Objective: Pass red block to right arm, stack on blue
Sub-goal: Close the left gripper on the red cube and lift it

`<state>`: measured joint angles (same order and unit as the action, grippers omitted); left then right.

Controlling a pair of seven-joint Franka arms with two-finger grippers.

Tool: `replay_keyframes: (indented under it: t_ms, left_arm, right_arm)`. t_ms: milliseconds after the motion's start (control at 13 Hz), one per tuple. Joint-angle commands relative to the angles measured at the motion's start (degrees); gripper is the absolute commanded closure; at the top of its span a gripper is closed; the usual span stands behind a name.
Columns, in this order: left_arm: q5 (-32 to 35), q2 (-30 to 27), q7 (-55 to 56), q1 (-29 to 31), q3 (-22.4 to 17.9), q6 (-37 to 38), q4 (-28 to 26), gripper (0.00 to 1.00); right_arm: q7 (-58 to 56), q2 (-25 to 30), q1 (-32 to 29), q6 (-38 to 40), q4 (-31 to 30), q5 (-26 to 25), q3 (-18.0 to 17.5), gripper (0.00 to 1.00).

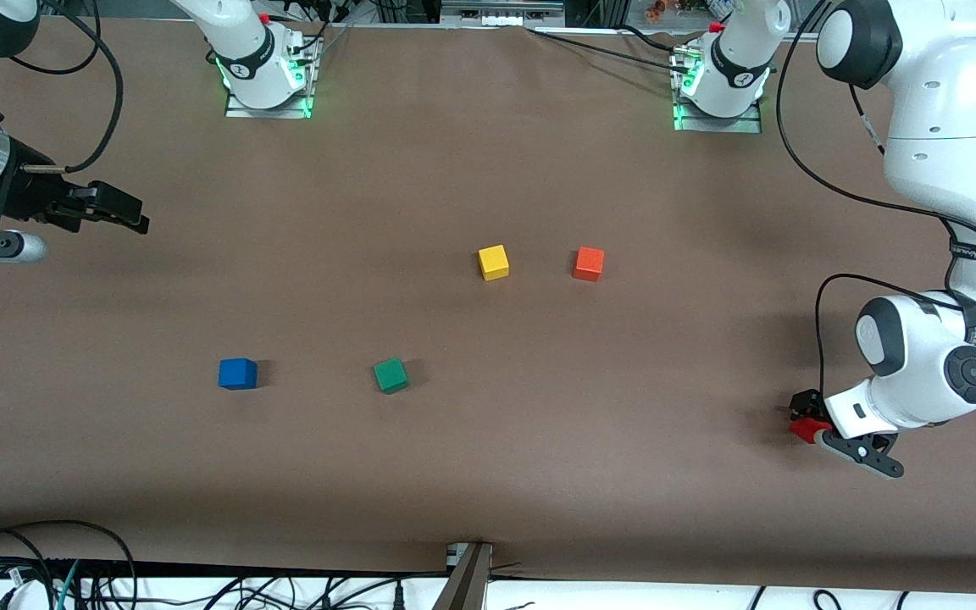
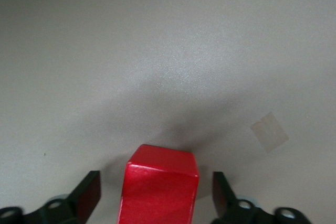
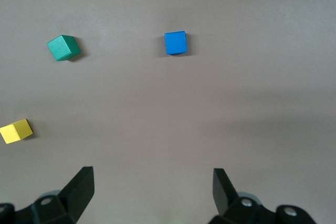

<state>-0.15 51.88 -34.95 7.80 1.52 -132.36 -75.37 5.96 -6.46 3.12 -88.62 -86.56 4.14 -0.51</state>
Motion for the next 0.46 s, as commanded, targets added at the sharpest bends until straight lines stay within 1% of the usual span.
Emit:
replay_keyframes:
  t_ms: [0, 77, 154, 386]
  left_arm:
    - [0.86, 0.85, -2.22, -0.07, -0.11, 0.09, 1.81, 0.77]
    - [0.95, 0.85, -2.57, 0.02, -0.11, 0.09, 1.81, 0.92]
    - [0.86, 0.85, -2.84, 0.20, -0.11, 0.09, 1.81, 1.00]
    - [0.68, -0.20, -3.10, 0.29, 0.15, 0.70, 2.07, 1.00]
  right_arm:
    - [0.10, -0.48, -0.04, 0.21, 1.22, -0.09, -0.28, 0.00]
    - [0.10, -0.48, -0.04, 0.21, 1.22, -0.09, -0.20, 0.00]
    - [0.10, -0.48, -0.04, 0.21, 1.22, -0.09, -0.19, 0.00]
    - [0.10, -0.48, -0.04, 0.21, 1.22, -0.09, -0.19, 0.00]
